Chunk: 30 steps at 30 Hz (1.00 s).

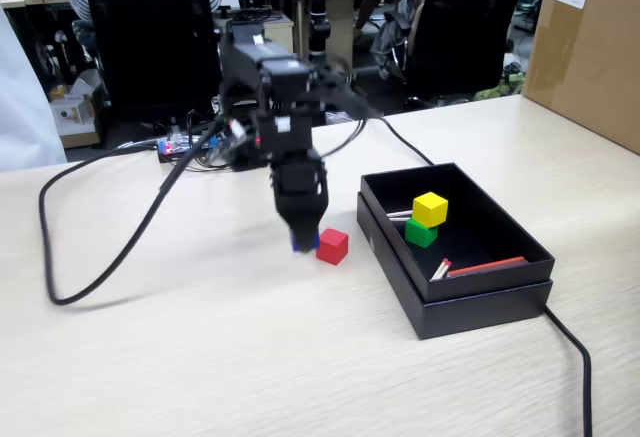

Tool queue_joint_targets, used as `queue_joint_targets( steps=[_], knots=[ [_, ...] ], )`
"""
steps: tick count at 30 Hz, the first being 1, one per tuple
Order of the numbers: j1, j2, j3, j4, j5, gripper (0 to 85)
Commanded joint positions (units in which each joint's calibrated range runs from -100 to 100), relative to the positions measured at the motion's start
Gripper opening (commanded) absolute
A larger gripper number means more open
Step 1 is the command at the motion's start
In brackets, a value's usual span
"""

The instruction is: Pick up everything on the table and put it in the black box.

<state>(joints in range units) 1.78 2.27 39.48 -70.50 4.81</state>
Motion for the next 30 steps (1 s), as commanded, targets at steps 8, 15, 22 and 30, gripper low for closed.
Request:
queue_joint_targets(
  steps=[8, 15, 22, 30],
  knots=[
    [9.6, 6.2, 16.5, 0.0, 1.2, 7.3],
    [10.3, 15.2, 17.4, 1.9, -0.8, 7.4],
    [10.3, 16.8, 16.6, 1.9, 0.9, 8.0],
    [9.7, 14.9, 12.7, 1.8, 1.4, 30.2]
  ],
)
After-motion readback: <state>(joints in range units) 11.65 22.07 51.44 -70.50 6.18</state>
